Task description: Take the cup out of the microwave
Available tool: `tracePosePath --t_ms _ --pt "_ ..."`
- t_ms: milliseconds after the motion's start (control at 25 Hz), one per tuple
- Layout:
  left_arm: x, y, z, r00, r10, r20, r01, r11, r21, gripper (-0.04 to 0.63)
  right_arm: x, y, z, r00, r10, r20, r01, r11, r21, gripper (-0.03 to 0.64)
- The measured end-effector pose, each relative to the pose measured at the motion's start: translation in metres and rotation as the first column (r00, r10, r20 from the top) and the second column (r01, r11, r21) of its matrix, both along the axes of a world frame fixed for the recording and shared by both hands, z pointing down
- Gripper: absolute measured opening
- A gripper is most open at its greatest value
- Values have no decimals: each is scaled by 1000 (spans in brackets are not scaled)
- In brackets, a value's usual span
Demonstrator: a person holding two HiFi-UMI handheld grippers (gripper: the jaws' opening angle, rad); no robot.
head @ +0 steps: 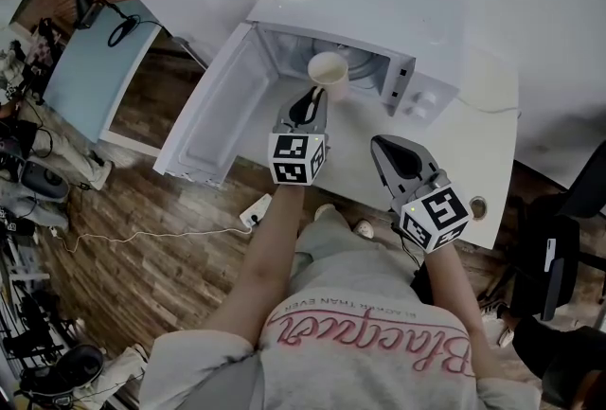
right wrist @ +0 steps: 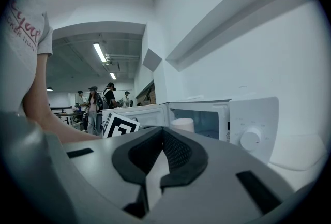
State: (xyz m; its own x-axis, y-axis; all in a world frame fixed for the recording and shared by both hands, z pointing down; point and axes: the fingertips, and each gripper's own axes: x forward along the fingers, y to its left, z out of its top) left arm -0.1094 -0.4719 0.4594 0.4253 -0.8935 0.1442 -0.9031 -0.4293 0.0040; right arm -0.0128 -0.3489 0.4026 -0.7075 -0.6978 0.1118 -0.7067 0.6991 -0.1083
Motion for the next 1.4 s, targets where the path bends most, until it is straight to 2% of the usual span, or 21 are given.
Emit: tracePosePath --t_ms 240,440,720,1400 --pt "1 10 -22 999 52 -13 -52 998 34 51 -3 -5 -11 1000 19 6 -19 999 39 11" --pt "1 12 -40 995 99 -12 -98 994 52 51 3 -21 -24 997 75 -8 -74 995 63 11" --pt "-2 12 -67 989 147 13 -147 986 72 51 3 -41 -45 992 124 18 -125 988 88 11" --pt "-6 30 -131 982 187 8 -186 972 145 51 -24 -54 -85 995 85 52 -92 983 158 11"
